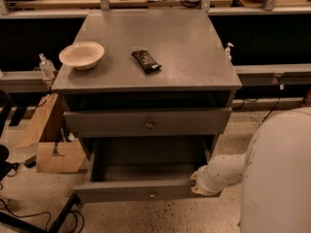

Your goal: Open middle drawer

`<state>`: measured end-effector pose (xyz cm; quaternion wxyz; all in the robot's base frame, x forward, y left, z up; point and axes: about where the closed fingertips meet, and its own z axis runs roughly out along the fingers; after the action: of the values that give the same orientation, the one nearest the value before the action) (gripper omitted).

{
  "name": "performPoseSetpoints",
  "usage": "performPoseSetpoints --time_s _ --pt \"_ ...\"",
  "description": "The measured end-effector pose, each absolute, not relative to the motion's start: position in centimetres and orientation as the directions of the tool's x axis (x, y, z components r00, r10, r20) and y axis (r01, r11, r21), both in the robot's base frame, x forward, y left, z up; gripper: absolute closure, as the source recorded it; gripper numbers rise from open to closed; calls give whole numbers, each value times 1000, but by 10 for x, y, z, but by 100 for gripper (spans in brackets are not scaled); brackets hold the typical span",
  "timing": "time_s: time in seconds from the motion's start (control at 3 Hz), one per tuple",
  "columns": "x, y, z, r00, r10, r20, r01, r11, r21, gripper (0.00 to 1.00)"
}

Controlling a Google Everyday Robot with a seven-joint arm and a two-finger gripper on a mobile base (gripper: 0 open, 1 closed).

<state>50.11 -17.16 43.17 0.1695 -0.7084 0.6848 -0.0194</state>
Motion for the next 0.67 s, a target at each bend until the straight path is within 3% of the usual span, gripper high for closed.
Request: performPoseSetpoints --time_s 0.33,0.67 --pt "462 -177 427 47 -971 -233 -978 2 -206 100" --pt "464 -177 427 47 -971 -233 -978 2 -206 100"
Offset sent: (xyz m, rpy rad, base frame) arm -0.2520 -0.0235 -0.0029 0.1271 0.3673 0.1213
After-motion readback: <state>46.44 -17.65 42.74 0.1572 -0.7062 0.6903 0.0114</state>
